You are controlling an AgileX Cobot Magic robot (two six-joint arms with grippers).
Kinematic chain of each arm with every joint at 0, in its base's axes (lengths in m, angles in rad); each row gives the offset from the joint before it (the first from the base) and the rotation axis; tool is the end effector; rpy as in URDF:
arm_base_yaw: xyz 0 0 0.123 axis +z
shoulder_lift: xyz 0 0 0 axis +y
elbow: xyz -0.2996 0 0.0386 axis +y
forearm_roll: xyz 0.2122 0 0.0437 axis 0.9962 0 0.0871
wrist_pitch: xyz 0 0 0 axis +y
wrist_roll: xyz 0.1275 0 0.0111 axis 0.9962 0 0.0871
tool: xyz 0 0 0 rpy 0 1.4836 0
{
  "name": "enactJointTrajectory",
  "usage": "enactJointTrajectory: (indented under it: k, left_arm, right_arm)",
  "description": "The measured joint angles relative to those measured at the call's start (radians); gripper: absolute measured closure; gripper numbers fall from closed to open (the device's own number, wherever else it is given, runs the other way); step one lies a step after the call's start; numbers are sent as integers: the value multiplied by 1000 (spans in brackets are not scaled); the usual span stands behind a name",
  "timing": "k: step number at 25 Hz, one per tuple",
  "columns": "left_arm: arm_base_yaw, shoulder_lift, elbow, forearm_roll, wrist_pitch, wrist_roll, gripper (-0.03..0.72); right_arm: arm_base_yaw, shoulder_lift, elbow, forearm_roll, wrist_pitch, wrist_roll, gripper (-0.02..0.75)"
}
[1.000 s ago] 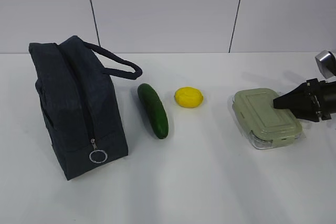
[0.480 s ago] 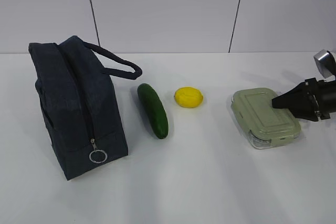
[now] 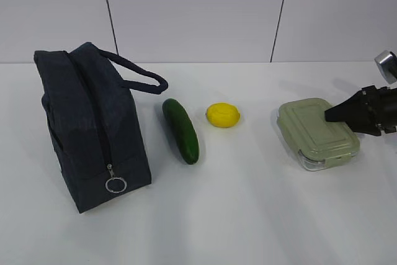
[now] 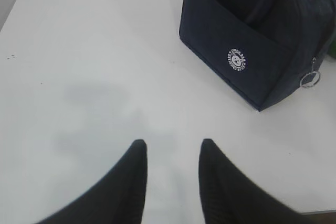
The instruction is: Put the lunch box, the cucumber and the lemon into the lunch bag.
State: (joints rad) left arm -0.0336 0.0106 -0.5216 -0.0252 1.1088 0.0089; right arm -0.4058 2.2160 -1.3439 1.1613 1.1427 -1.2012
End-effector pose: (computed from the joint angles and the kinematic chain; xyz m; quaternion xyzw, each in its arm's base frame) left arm -0.0239 -0.0021 0.2441 0.0192 0.8625 -0.0188 0.5054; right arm 0.3966 -0.0541 0.1345 -0.0304 0.8797 0.4197 0.2214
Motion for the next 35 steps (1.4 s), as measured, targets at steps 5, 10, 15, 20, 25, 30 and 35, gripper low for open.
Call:
enactJointTrajectory:
  k: [5,10,15,20,25,30,35]
  left_arm:
    - [0,0,0,0,0,0,446]
    - [0,0,0,0,0,0,446]
    - [0,0,0,-7,0,0,446]
    - [0,12,0,-83,-6,0,424]
    - [0,143,-17,-192,-114,-16,291]
    - [0,377,-59,-325,-273,-121,254]
    - [0,625,-85,-501,-430,-137,251]
  right_arm:
    - [0,-16,0,0,0,18,341]
    - [0,-19,0,0,0,29,341]
    - [0,-19,2,0,0,37,341]
    - [0,-20,2,0,-3,51,341]
    - [9,-41,2,0,-3,53,341]
    - [9,-48,2,0,-3,59,342]
    - [9,-48,2,0,-3,61,342]
